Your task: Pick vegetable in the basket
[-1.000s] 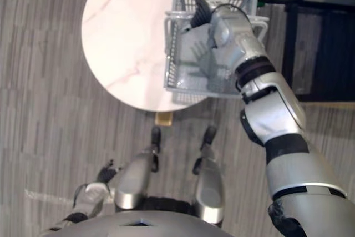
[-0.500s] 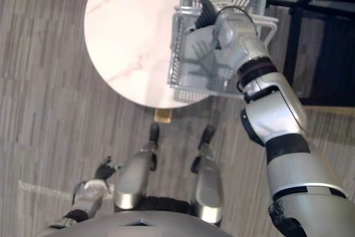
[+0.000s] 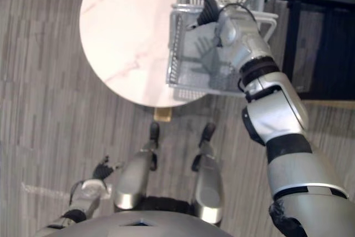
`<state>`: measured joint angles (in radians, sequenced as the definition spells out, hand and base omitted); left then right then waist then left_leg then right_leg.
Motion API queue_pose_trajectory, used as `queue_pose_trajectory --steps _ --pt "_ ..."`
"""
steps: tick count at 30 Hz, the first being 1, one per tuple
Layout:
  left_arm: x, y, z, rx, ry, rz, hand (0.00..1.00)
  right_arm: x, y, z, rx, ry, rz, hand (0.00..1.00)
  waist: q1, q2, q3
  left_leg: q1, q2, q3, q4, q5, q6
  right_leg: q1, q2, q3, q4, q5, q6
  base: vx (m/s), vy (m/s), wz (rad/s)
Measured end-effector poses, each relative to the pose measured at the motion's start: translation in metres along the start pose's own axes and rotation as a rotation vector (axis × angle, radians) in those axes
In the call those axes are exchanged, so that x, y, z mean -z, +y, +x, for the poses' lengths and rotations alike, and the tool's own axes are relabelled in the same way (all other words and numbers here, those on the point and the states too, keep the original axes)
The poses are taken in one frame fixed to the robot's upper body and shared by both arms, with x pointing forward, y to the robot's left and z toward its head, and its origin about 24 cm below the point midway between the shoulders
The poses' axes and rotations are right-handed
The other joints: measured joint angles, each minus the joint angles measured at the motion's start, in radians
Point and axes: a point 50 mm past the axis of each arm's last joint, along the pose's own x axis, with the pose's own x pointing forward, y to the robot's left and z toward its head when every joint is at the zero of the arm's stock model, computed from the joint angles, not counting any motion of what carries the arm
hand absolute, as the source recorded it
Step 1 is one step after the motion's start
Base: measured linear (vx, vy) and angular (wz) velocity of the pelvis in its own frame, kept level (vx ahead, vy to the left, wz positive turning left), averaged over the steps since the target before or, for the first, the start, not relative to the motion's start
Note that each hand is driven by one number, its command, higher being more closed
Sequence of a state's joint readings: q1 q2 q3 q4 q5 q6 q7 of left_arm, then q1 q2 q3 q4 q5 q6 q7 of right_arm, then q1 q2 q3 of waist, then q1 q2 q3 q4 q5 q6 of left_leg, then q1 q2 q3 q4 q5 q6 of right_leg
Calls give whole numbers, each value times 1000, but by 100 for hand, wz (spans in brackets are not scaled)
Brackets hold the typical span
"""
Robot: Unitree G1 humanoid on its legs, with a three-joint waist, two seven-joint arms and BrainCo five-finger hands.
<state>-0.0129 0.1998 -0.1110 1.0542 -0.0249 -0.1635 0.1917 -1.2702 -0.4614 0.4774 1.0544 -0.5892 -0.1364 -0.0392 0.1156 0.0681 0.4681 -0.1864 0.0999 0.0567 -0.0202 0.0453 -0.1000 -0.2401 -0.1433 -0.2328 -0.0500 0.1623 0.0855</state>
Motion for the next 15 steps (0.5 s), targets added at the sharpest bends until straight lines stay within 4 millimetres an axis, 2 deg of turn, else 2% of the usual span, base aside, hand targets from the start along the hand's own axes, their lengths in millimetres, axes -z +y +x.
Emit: queue_pose_trajectory --steps 15 --pt "0 2 0 -10 1 -14 0 -5 -6 -1 -10 -45 -65 0 -1 -1 0 -3 -1 21 -11 1 1 -16 2 21 -12 13 1 15 7 -4"
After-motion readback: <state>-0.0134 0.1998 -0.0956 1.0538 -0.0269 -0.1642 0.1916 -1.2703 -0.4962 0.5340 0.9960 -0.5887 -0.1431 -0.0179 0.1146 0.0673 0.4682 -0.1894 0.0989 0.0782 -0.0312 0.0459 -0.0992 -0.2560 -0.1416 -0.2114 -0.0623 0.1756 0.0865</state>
